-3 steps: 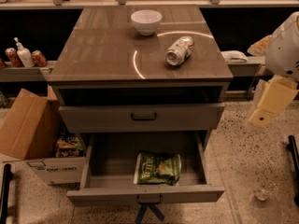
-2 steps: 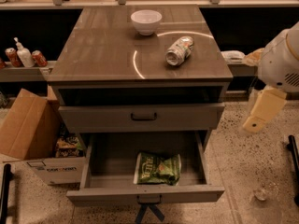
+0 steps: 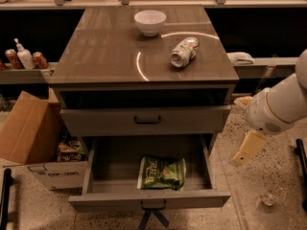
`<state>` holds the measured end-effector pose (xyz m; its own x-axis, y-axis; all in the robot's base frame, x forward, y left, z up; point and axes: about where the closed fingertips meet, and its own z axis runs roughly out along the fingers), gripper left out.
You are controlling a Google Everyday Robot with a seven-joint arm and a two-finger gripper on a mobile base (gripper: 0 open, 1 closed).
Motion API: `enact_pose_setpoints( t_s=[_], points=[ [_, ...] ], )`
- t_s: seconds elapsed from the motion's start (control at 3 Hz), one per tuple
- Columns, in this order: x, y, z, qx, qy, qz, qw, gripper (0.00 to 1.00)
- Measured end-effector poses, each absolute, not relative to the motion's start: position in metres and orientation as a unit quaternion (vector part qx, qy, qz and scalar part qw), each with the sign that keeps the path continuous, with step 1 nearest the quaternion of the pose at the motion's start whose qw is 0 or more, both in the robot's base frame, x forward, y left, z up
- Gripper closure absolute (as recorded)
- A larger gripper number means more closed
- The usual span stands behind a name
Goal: Pick green jalapeno chip bag from middle drawer and place on counter
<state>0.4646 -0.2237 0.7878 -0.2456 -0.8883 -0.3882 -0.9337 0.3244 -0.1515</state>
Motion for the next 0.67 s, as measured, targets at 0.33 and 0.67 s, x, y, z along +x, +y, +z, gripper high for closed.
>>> enact_pose_setpoints(
  t_s=[0.33, 0.67],
  points=[
    [0.4670, -0.2101, 0.7281, -0.577, 0.785, 0.098, 0.202, 0.00],
    [0.4670, -0.2101, 0.7281, -0.577, 0.785, 0.098, 0.202, 0.00]
  ],
)
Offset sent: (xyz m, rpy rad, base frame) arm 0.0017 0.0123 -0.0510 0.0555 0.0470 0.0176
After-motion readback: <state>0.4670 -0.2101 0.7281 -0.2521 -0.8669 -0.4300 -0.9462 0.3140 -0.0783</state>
